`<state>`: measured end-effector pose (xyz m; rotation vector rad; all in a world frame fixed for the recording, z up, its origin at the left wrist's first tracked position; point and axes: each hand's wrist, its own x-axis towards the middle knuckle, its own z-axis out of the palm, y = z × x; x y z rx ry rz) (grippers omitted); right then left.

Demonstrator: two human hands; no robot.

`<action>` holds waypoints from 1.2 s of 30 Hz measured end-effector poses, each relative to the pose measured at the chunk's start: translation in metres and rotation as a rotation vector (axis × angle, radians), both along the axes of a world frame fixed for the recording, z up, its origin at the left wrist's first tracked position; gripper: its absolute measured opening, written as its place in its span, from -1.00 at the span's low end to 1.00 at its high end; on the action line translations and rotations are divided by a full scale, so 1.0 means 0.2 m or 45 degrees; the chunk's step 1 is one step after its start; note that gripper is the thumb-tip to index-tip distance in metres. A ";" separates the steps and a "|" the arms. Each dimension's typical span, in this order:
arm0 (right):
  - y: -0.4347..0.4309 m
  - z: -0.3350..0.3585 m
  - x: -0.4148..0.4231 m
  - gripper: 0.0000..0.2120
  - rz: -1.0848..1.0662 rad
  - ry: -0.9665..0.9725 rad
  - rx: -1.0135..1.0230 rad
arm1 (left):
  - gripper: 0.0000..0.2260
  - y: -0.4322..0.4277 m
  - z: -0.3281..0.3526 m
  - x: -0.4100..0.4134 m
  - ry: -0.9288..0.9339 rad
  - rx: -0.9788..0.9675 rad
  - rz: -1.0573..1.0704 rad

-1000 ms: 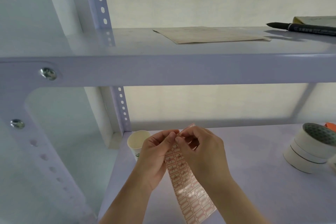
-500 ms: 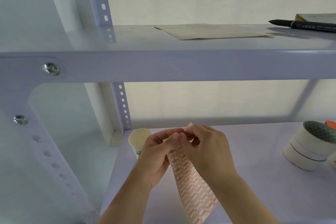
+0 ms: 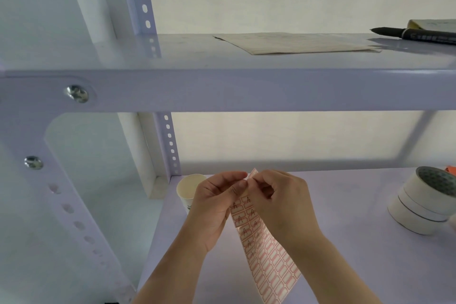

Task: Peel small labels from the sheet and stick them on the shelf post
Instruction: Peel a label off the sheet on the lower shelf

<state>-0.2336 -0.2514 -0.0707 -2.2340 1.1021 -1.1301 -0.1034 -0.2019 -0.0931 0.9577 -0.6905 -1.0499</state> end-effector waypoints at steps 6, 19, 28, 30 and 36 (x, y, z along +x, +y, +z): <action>0.00 0.00 0.00 -0.83 0.009 -0.062 0.112 | -0.81 0.00 0.01 -0.01 -0.023 0.001 0.037; -0.02 -0.02 -0.02 -0.81 -0.035 -0.222 0.379 | -0.83 -0.03 -0.02 0.01 -0.495 0.207 0.306; -0.06 -0.06 -0.05 -0.77 -0.106 -0.217 0.441 | -0.79 -0.07 -0.07 0.01 -0.916 0.262 0.397; -0.07 -0.07 -0.06 -0.76 -0.109 -0.205 0.451 | -0.78 -0.08 -0.08 0.01 -0.963 0.265 0.397; -0.10 -0.08 -0.07 -0.78 -0.153 -0.185 0.472 | -0.86 -0.15 -0.11 0.00 -1.204 0.278 0.455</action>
